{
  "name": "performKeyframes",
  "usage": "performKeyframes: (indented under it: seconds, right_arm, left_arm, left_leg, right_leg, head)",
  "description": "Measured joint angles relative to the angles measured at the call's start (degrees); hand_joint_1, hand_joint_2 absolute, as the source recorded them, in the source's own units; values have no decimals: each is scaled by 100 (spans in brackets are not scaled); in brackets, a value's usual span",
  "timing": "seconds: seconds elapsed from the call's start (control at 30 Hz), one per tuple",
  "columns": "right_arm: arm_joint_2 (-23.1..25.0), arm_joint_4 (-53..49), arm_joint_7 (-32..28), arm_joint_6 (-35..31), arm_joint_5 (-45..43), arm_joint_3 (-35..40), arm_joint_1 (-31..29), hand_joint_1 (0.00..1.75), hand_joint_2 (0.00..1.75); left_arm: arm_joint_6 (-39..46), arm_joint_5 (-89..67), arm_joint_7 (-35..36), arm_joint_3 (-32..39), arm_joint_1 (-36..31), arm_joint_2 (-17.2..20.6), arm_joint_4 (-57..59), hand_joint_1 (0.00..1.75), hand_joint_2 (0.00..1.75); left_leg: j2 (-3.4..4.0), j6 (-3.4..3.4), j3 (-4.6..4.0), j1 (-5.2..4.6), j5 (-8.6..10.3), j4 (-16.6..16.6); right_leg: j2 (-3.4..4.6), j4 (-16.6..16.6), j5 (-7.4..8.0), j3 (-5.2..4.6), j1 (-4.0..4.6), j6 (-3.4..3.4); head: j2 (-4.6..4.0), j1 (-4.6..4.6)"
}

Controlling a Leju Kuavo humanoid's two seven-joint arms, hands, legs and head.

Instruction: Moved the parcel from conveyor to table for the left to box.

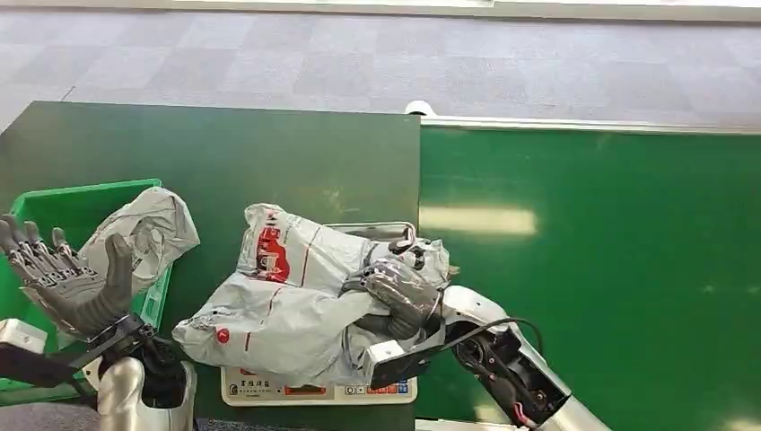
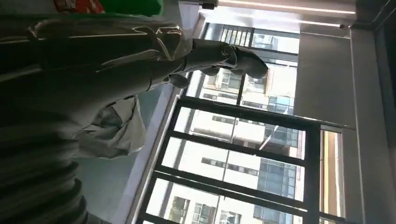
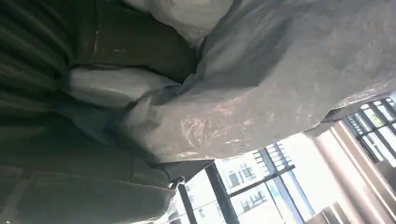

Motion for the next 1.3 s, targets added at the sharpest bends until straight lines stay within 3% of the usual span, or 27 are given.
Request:
performKeyframes:
  seconds: [0.17,0.9,1.2,1.3]
  right_arm:
    - [-31,18,244,105,66,89,-42,175,175]
    - [-59,164,286,129,50,291,-143,171,175]
    - [-59,168,284,275,-116,310,-144,162,175]
    - [-59,168,268,325,-142,310,-144,145,175]
  left_arm:
    - [-48,52,0,120,0,-37,28,0,175]
    - [-345,179,0,293,-7,-109,111,0,175]
    - [-455,238,2,350,-7,-131,195,0,175]
    - [-455,238,0,365,-7,-131,221,0,175]
  left_leg:
    - [0,0,0,0,0,0]
    - [0,0,1,0,0,0]
    - [0,0,1,0,0,0]
    - [0,0,1,0,0,0]
  right_leg:
    - [0,0,0,0,0,0]
    - [0,0,0,1,0,0]
    - [0,0,0,1,0,0]
    - [0,0,0,1,0,0]
  head:
    - [0,0]
    - [0,0]
    - [0,0]
    - [0,0]
